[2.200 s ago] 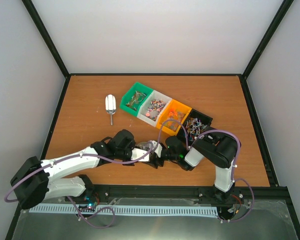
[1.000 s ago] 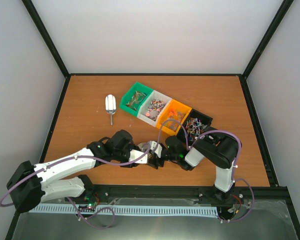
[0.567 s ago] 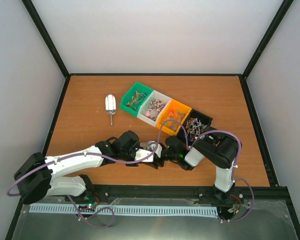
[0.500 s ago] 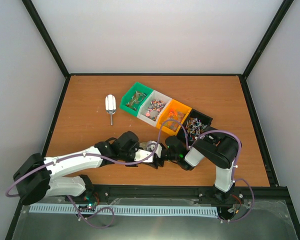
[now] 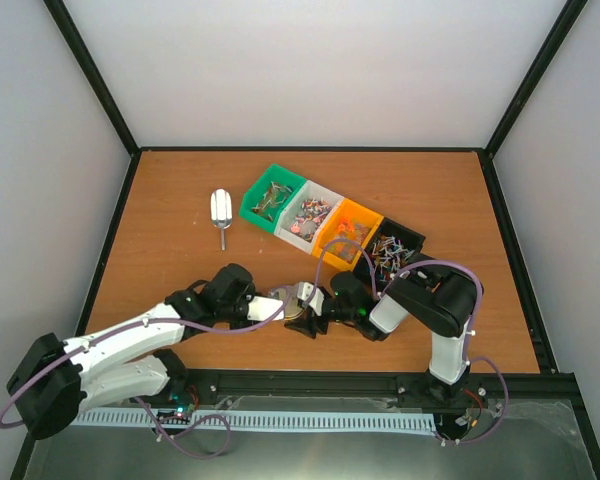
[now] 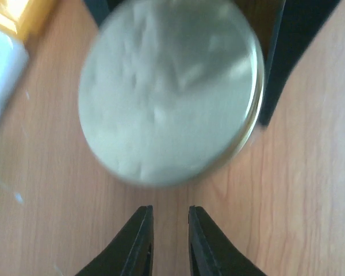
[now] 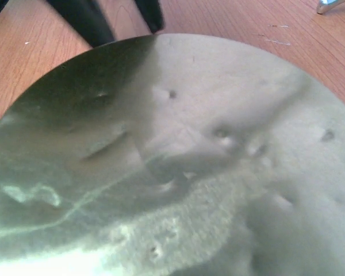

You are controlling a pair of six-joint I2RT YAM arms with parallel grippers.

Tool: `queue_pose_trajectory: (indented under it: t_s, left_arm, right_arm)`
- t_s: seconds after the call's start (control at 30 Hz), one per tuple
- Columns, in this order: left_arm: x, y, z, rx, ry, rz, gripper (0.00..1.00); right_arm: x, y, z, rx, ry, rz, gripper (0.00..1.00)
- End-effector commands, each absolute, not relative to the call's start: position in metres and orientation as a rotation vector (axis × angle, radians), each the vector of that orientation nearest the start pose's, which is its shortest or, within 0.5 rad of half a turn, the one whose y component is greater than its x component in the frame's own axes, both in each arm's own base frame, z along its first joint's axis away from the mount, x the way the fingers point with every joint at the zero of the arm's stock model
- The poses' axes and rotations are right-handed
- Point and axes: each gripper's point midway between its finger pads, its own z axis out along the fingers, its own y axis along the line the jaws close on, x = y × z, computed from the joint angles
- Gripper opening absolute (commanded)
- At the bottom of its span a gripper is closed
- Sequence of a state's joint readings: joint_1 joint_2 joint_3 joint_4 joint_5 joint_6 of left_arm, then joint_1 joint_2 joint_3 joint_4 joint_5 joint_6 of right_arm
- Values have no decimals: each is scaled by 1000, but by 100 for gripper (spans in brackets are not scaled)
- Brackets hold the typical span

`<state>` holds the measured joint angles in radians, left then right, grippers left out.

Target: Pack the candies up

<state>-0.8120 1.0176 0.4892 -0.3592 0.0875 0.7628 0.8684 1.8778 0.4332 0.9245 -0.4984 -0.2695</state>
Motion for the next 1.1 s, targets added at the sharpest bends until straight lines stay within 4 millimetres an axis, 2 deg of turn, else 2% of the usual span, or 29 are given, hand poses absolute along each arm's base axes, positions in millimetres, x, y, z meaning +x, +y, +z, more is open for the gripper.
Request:
queue_pose_trajectory:
  t_s: [0.0,0.07,0.13,0.23,0.3,0.53,0.67,0.77,0.83,0.93,1.07]
  left_arm:
    - [177,-174,56,1810,1815,-12,21]
    - [170,-171,61,1812,1817,-35,21]
    - [162,-176,74,1802,1787,-101,23]
    - [155,-192,103,1748,1723,-229,37]
    - [153,-204,114,1736,1705,-284,39]
    - [160,-256,122,1744,1611,-354,39]
    - [165,-276,116,1771,1593,-352,39]
    - [170,-277,104,1788,1609,-319,38]
    - [172,-273,94,1810,1627,-280,33]
    - [173,-257,77,1846,1653,-192,29]
    - [172,-233,64,1855,1656,-101,24]
  right_arm:
    - [167,336,-5,-1486,1689,893,45]
    - [166,335,-6,-1485,1695,894,45]
    - [167,335,-5,-1481,1695,892,45]
    - [168,337,-5,-1473,1701,897,45]
    - [169,337,-5,-1468,1703,900,45]
    - [169,338,-5,-1464,1707,903,45]
    - [170,339,-5,-1461,1707,901,45]
    - [171,339,-4,-1459,1706,898,45]
    - [171,339,-4,-1460,1703,896,45]
    - [168,338,-4,-1471,1695,906,45]
    - [165,338,-3,-1484,1681,918,45]
